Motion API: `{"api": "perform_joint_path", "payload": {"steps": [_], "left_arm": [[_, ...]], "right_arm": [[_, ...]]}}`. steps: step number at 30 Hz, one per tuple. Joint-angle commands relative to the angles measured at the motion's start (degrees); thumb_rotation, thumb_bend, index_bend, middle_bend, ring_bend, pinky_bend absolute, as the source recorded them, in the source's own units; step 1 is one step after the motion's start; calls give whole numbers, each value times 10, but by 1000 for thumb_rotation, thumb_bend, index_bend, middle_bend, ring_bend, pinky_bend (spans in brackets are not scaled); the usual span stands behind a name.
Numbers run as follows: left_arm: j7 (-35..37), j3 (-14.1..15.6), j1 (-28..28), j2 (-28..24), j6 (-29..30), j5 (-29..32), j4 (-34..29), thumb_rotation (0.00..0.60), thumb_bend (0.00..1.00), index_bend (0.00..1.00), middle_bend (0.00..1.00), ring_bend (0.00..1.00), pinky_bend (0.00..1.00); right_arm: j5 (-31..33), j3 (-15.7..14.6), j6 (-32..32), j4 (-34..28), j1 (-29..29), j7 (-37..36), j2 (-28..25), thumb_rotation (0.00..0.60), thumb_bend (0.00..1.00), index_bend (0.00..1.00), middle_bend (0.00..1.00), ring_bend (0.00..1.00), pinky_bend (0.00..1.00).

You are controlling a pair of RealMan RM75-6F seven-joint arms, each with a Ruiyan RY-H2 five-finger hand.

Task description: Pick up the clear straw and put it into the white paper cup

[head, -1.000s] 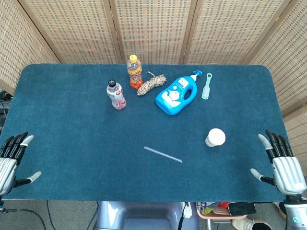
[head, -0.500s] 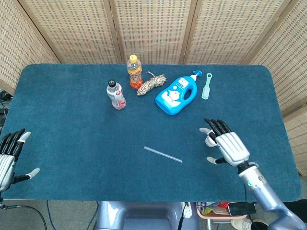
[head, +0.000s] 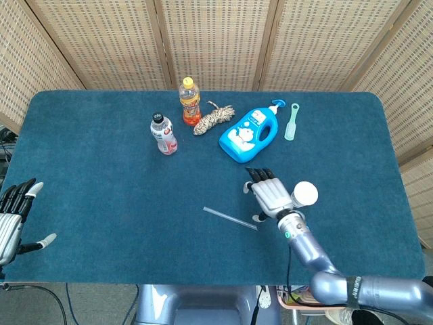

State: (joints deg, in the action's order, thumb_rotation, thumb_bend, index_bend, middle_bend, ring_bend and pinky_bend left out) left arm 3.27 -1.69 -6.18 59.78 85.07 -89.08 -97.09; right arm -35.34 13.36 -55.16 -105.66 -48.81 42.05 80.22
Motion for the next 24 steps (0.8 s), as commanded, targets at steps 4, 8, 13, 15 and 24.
{"api": "perform_joint_path", "payload": {"steps": [4, 8, 13, 15, 24], "left_arm": [[0, -3, -4, -2, -8, 8, -2, 600, 114, 0, 0, 0, 0], [-1, -3, -6, -3, -13, 11, -3, 600, 114, 0, 0, 0, 0], [-1, -4, -8, -3, -15, 13, -4, 600, 114, 0, 0, 0, 0], [-1, -4, -8, -4, -16, 14, -5, 600, 114, 0, 0, 0, 0], [1, -4, -10, -5, -21, 19, -5, 600, 114, 0, 0, 0, 0]], "right_arm": [[81, -7, -30, 48, -67, 39, 93, 600, 264, 427, 0, 0, 0], [82, -12, -43, 91, -80, 38, 135, 600, 316, 437, 0, 0, 0], [92, -13, -47, 118, -88, 33, 164, 600, 342, 439, 0, 0, 0], [95, -13, -48, 127, -91, 32, 174, 600, 342, 439, 0, 0, 0], [100, -11, -57, 163, -104, 34, 215, 600, 342, 450, 0, 0, 0]]}}
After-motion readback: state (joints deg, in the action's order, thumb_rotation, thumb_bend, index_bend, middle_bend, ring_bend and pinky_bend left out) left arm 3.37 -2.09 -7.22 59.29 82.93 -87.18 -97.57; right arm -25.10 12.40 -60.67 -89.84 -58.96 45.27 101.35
